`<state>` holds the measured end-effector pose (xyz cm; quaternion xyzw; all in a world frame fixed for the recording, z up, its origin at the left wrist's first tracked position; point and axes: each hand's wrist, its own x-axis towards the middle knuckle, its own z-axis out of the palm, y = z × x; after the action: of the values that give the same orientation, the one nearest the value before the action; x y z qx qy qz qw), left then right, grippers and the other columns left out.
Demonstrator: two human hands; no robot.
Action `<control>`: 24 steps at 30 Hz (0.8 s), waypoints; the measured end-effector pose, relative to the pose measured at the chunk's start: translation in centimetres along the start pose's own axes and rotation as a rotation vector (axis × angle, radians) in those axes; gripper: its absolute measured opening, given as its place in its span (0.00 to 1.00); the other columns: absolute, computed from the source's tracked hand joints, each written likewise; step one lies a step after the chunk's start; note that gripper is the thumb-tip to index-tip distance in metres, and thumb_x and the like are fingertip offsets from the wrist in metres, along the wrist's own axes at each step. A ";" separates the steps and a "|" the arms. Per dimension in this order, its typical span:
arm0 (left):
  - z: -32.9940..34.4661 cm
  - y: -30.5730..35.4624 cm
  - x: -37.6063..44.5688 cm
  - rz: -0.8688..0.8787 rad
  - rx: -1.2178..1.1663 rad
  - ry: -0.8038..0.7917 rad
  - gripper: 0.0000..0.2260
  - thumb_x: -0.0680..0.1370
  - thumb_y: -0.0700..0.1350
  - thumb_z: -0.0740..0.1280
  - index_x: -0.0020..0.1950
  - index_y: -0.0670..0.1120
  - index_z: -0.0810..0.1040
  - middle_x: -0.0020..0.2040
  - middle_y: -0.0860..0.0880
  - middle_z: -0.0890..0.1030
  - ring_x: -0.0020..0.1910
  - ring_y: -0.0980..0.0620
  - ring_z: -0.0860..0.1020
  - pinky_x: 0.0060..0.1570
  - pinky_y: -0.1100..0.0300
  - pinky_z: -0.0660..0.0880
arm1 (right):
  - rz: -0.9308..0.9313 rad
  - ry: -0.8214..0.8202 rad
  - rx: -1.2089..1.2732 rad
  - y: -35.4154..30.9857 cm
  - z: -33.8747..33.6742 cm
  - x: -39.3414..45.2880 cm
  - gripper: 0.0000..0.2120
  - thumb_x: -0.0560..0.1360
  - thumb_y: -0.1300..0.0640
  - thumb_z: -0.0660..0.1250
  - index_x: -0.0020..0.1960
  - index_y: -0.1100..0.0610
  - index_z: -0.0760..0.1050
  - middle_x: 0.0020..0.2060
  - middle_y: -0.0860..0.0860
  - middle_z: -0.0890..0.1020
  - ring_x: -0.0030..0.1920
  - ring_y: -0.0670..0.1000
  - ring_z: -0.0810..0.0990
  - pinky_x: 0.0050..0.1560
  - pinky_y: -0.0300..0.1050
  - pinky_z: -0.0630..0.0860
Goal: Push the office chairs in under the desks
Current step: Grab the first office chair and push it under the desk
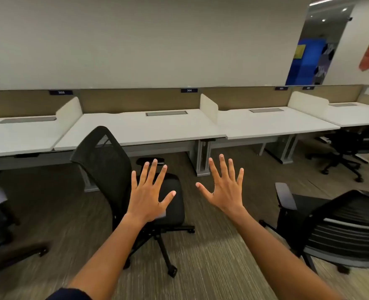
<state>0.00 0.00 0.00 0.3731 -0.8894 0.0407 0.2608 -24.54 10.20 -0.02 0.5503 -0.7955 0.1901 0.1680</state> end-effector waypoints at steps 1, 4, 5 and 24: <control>0.1 0.1 -0.1 -0.004 -0.010 -0.028 0.37 0.78 0.70 0.50 0.82 0.53 0.48 0.83 0.47 0.44 0.82 0.44 0.42 0.77 0.34 0.45 | 0.020 -0.032 0.004 -0.1 -0.1 -0.5 0.44 0.74 0.23 0.46 0.82 0.45 0.45 0.82 0.54 0.45 0.81 0.62 0.46 0.75 0.73 0.46; 1.3 0.8 -0.4 0.016 -0.031 -0.042 0.37 0.78 0.71 0.49 0.82 0.54 0.48 0.83 0.47 0.45 0.82 0.44 0.42 0.76 0.35 0.43 | 0.064 -0.033 -0.032 0.8 0.2 -2.4 0.44 0.74 0.22 0.43 0.82 0.45 0.46 0.82 0.55 0.46 0.81 0.62 0.46 0.75 0.73 0.46; 1.7 1.3 -0.4 0.029 -0.047 -0.044 0.37 0.78 0.71 0.49 0.82 0.54 0.49 0.83 0.47 0.45 0.82 0.44 0.42 0.76 0.35 0.43 | 0.080 -0.033 -0.035 1.2 0.3 -3.1 0.44 0.74 0.22 0.42 0.82 0.45 0.45 0.82 0.55 0.46 0.81 0.62 0.46 0.75 0.73 0.46; 8.0 19.5 3.0 0.364 -0.263 -0.186 0.38 0.78 0.71 0.48 0.83 0.54 0.47 0.83 0.47 0.43 0.82 0.45 0.41 0.77 0.34 0.42 | 0.458 -0.022 -0.230 17.9 -5.7 -15.2 0.44 0.74 0.23 0.47 0.82 0.46 0.49 0.82 0.55 0.51 0.81 0.62 0.50 0.75 0.74 0.49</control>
<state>-18.59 9.91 -3.04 0.1718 -0.9598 -0.0637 0.2126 -35.93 31.06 -4.44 0.3353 -0.9175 0.1252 0.1734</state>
